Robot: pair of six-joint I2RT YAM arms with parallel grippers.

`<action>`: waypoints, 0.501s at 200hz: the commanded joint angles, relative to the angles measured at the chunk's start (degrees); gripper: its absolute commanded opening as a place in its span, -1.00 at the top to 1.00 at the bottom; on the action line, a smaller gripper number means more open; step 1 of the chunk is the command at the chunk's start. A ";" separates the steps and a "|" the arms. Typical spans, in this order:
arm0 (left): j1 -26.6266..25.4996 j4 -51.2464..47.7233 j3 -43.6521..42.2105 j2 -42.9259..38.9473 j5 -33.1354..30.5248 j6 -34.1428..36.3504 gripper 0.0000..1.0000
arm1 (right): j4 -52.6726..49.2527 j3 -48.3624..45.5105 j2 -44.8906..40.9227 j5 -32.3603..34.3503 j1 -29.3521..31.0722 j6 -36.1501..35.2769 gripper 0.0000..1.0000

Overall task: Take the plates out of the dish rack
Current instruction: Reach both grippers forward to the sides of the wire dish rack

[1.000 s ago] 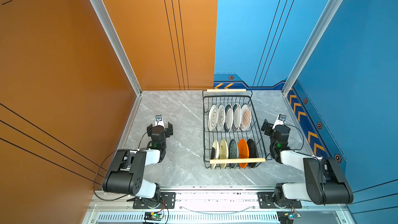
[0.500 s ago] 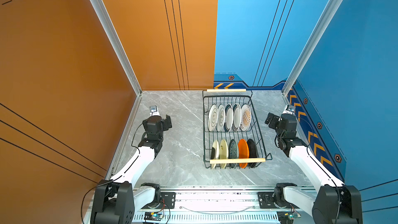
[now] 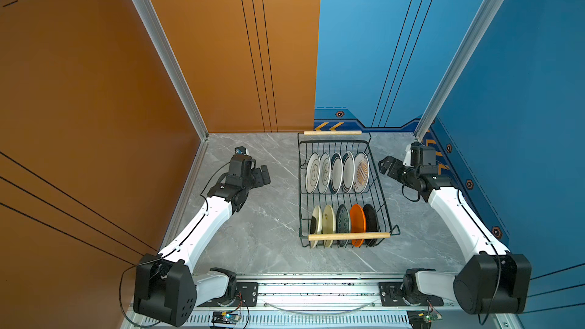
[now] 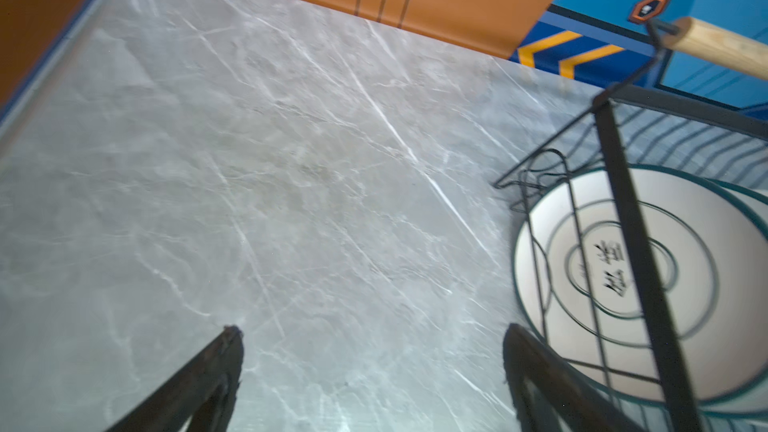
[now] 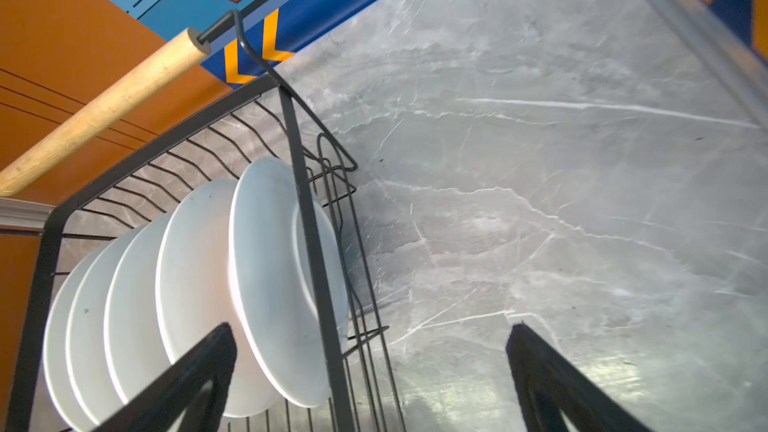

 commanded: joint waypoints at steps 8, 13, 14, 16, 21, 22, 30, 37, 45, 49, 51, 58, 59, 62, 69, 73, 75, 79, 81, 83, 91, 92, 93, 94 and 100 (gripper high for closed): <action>-3.43 -4.55 5.48 2.86 6.86 -2.42 -0.96 | -5.89 5.28 5.13 -5.59 1.92 1.41 -0.98; -3.90 -4.71 6.01 3.37 7.66 -2.48 -0.96 | -6.00 5.85 5.95 -6.33 2.23 1.41 -0.96; -3.98 -4.76 6.12 3.45 7.77 -2.47 -0.96 | -6.00 5.94 6.12 -6.53 2.26 1.41 -0.96; -4.25 -4.79 6.21 3.65 8.06 -2.56 -0.96 | -5.99 6.23 6.55 -6.82 2.36 1.41 -0.95; -4.67 -4.89 6.47 3.98 8.47 -2.89 -0.96 | -6.04 6.76 7.47 -7.58 2.67 1.41 -0.95; -4.76 -4.89 6.48 4.02 8.56 -2.99 -0.96 | -6.02 6.88 7.47 -7.73 2.77 1.41 -0.94; -5.17 -4.88 6.66 4.15 9.30 -3.53 -0.96 | -5.99 7.58 8.77 -8.83 3.15 1.47 -0.92; -5.41 -4.81 6.65 4.15 9.77 -4.18 -0.96 | -5.92 8.09 9.72 -9.63 3.42 1.53 -0.91; -5.63 -4.81 6.64 4.08 10.34 -4.61 -0.96 | -5.83 8.51 10.63 -10.54 3.69 1.67 -0.91; -5.72 -4.80 6.63 4.10 10.60 -4.89 -0.96 | -5.82 8.78 10.97 -10.87 3.86 1.75 -0.91; -5.72 -4.80 6.66 4.07 10.84 -5.09 -0.96 | -5.82 8.89 11.12 -11.00 3.94 1.76 -0.91; -5.88 -4.58 6.52 3.98 11.27 -5.27 -0.96 | -5.82 9.18 11.60 -11.41 4.22 1.76 -0.91; -5.89 -4.56 6.51 3.98 11.42 -5.32 -0.96 | -5.82 9.23 11.62 -11.45 4.27 1.76 -0.91; -5.90 -4.54 6.48 4.05 11.60 -5.43 -0.96 | -5.83 9.33 11.78 -11.60 4.36 1.76 -0.91; -6.06 -4.31 6.45 4.11 12.13 -5.56 -0.96 | -5.73 9.54 12.08 -11.94 4.48 1.84 -0.90; -6.07 -4.06 6.39 4.28 12.44 -5.64 -0.96 | -5.65 9.54 12.20 -12.22 4.50 1.85 -0.91; -6.09 -3.98 6.34 4.25 12.57 -5.68 -0.96 | -5.64 9.61 12.24 -12.33 4.50 1.85 -0.91; -6.09 -3.80 6.32 4.31 12.82 -5.79 -0.96 | -5.58 9.63 12.32 -12.59 4.48 1.90 -0.91; -6.14 -3.70 6.28 4.39 12.86 -5.89 -0.96 | -5.56 9.64 12.34 -12.66 4.49 1.93 -0.91; -6.16 -3.60 6.18 4.41 12.99 -5.94 -0.96 | -5.56 9.68 12.34 -12.77 4.50 2.00 -0.90; -6.15 -3.12 6.04 4.67 13.17 -6.27 -0.96 | -5.40 9.64 12.48 -13.06 4.49 2.11 -0.91; -6.16 -3.08 6.01 4.67 13.20 -6.30 -0.96 | -5.39 9.64 12.50 -13.11 4.49 2.15 -0.91; -6.12 -3.07 5.99 4.72 13.26 -6.32 -0.96 | -5.38 9.64 12.47 -13.18 4.50 2.18 -0.90; -6.14 -3.01 5.94 4.74 13.29 -6.33 -0.96 | -5.38 9.64 12.45 -13.21 4.50 2.14 -0.90; -6.10 -2.81 5.97 4.93 13.50 -6.53 -0.96 | -5.21 9.62 12.43 -13.65 4.50 2.33 -0.91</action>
